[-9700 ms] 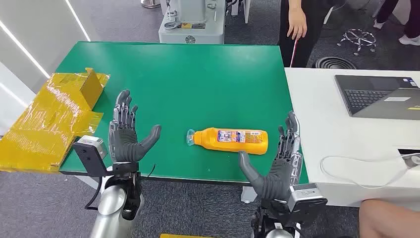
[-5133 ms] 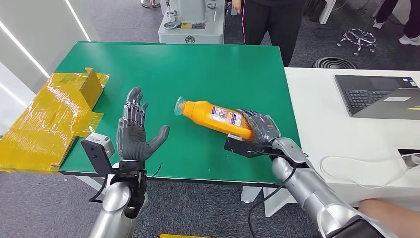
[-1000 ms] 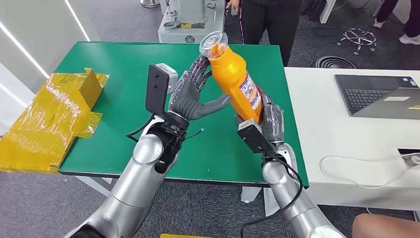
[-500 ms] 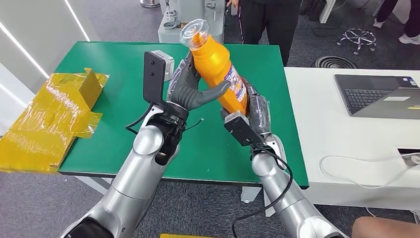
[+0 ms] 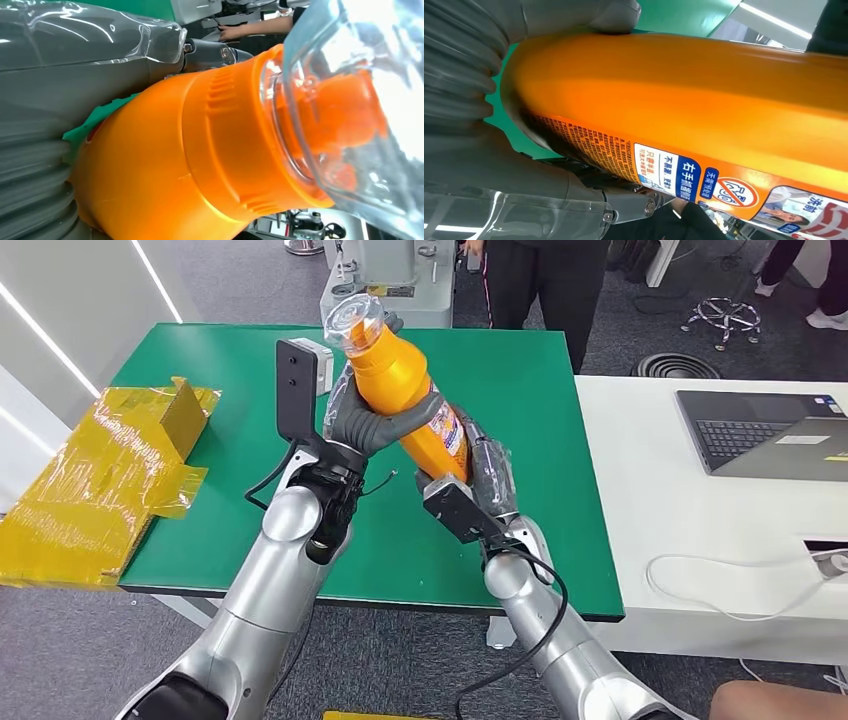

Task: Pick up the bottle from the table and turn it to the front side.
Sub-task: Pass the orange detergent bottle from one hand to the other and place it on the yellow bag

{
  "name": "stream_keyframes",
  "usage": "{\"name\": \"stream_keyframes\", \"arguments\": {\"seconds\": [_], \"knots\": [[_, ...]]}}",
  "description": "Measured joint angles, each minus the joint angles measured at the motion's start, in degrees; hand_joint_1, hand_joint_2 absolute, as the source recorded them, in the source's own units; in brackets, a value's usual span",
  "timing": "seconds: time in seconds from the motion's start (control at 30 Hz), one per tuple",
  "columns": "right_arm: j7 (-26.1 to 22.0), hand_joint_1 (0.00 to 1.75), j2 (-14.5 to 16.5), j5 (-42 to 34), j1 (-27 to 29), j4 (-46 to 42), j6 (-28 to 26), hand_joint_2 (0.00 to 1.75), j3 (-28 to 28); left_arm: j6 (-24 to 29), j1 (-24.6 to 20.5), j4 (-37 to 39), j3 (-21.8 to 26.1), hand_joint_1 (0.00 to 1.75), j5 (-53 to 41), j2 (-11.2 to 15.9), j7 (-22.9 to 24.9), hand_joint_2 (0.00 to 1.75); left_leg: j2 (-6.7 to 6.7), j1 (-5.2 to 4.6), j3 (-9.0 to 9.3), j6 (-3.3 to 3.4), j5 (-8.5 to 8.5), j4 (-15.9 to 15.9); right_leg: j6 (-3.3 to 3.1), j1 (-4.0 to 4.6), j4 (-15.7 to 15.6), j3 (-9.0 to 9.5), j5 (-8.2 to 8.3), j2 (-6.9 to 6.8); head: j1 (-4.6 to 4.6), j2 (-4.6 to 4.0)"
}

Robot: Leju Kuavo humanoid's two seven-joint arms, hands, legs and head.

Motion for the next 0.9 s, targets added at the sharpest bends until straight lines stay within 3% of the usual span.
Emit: {"name": "stream_keyframes", "arguments": {"seconds": [0.07,0.1,0.2,0.23,0.6,0.73,0.9], "knots": [[-0.01,1.75,0.13,0.02,-0.32,0.71,0.08,1.75,0.30,0.00,-0.24,0.81,0.04,0.00,0.09,0.00,-0.35,1.75,0.00,0.00,0.00,0.00,0.00,0.00,0.00,0.00,0.00,0.00,0.00,0.00,-0.01,0.00],[-0.01,1.75,0.16,0.01,-0.49,1.03,0.10,1.75,0.39,0.01,-0.41,1.27,0.06,0.15,0.21,0.00,-0.61,1.75,0.00,0.00,0.00,0.00,0.00,0.00,0.00,0.00,0.00,0.00,0.00,0.00,-0.01,0.00],[-0.05,1.75,0.22,-0.21,-0.95,1.92,0.05,1.75,0.52,0.10,-1.07,2.74,0.08,1.46,0.72,0.00,-1.54,1.75,0.00,0.00,0.00,0.00,0.00,0.01,0.00,-0.01,0.00,0.01,0.00,0.00,0.00,0.00],[-0.04,1.75,0.25,-0.32,-1.10,2.19,-0.06,1.75,0.55,0.14,-1.22,3.12,0.08,1.75,0.86,0.00,-1.83,1.75,-0.01,-0.01,0.00,0.00,0.00,0.01,0.00,-0.01,0.00,0.01,0.00,0.00,0.00,0.00],[0.75,1.74,0.25,-0.56,-1.66,3.73,-1.90,1.75,0.99,1.28,-0.76,3.74,0.16,1.75,0.95,-0.02,-2.66,1.75,0.00,0.00,0.00,0.00,0.00,0.00,0.00,0.00,0.00,0.00,0.00,0.00,-0.01,0.00],[0.77,0.04,0.24,-0.77,-1.65,3.90,-2.45,1.75,1.37,1.75,-0.74,3.74,0.56,1.75,0.67,0.01,-2.66,1.75,0.00,0.00,0.00,0.00,0.00,0.00,0.00,0.00,0.00,0.00,0.00,0.01,-0.01,0.00],[0.93,0.00,0.23,-1.10,-1.61,3.98,-3.05,1.75,2.02,2.00,-0.61,3.75,1.11,1.75,0.20,0.32,-2.66,1.75,0.00,0.00,0.00,0.00,0.00,0.00,0.00,0.00,0.00,0.00,0.00,0.01,0.00,0.00]]}}
